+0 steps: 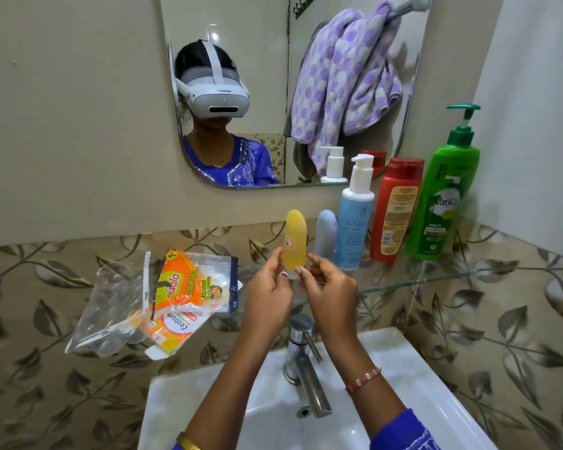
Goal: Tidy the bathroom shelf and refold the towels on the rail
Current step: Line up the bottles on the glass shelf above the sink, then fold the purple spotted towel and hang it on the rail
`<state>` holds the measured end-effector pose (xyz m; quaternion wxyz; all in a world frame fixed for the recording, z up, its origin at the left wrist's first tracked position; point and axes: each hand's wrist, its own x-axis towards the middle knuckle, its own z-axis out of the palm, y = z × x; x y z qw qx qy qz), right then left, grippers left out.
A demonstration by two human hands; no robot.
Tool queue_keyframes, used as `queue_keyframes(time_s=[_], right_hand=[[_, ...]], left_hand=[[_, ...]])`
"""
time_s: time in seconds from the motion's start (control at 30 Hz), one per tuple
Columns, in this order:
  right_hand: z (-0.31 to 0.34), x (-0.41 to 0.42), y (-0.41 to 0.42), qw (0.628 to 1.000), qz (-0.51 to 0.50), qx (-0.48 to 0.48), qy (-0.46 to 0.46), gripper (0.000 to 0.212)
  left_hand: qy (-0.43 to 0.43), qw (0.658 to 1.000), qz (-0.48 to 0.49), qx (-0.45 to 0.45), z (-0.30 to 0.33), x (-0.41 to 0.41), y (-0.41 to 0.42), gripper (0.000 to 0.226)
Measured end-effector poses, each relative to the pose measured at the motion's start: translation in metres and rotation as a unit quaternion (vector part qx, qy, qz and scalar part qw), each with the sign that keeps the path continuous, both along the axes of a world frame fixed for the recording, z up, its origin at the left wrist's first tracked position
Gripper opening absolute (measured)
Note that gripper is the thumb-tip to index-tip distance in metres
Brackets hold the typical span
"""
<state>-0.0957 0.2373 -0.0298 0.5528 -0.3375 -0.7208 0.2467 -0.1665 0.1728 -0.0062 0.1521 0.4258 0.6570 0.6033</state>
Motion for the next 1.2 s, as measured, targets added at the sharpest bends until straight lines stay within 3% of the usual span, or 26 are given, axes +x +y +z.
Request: queue_keyframes(time_s=[0.3,0.53,0.57,0.6,0.77,0.93,1.2], right_hand=[[-0.014,0.006,-0.014,0.997,0.008,0.022,0.078,0.018],[-0.020,0.012,-0.004,1.000,-0.017,0.021,-0.009,0.016],[-0.015,0.018,-0.028,0.998,-0.063,0.029,-0.003,0.016],[-0.010,0.025,-0.051,0.992,-0.117,0.045,-0.005,0.016],[-0.009,0.012,-0.045,0.995,-0.082,0.017,-0.048,0.020],[0.010,0.032,-0.050,0.995,-0.069,-0.023,-0.068,0.023],[0.082,0.116,-0.085,0.976,-0.164,0.114,-0.089,0.022]], left_hand=[[-0.151,0.988,-0.022,0.025,0.003,-0.010,0.000,0.052],[-0.162,0.985,0.006,0.056,-0.003,0.002,0.010,0.047],[-0.171,0.983,-0.043,0.057,-0.001,0.001,-0.003,0.045],[-0.162,0.981,-0.093,0.049,0.004,0.006,-0.018,0.044],[-0.150,0.984,-0.067,0.075,0.001,0.001,-0.019,0.036],[-0.096,0.990,-0.097,0.044,-0.001,0.003,-0.031,0.027],[-0.046,0.977,-0.146,0.148,0.053,0.078,-0.061,0.026]])
